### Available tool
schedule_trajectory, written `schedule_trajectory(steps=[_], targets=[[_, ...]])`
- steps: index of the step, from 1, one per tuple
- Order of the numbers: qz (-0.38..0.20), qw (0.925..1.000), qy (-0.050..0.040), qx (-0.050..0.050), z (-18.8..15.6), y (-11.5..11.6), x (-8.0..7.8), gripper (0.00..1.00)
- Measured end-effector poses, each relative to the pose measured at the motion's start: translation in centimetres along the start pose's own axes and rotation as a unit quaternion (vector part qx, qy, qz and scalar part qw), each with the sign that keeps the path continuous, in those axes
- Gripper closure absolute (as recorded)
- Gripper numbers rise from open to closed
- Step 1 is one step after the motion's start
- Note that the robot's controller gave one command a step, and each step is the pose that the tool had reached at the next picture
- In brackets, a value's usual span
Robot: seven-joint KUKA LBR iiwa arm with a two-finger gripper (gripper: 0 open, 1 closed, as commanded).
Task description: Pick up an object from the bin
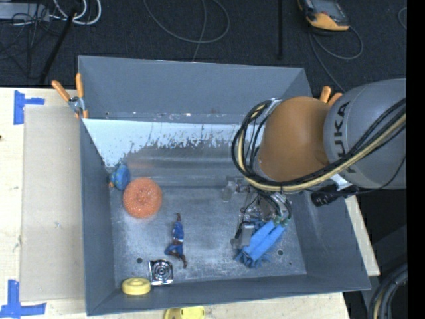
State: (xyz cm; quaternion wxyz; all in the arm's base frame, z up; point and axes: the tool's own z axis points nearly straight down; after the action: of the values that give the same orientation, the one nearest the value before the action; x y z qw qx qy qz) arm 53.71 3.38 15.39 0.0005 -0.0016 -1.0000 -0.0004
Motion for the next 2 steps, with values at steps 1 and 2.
schedule_trajectory(steps=[1, 2], targets=[[0.000, 1.0000, 0.0000, 0.000, 0.0, 0.0, 0.0, 0.00], [-0.020, 0.9998, -0.0027, 0.000, 4.9, -3.8, 1.9, 0.00]])
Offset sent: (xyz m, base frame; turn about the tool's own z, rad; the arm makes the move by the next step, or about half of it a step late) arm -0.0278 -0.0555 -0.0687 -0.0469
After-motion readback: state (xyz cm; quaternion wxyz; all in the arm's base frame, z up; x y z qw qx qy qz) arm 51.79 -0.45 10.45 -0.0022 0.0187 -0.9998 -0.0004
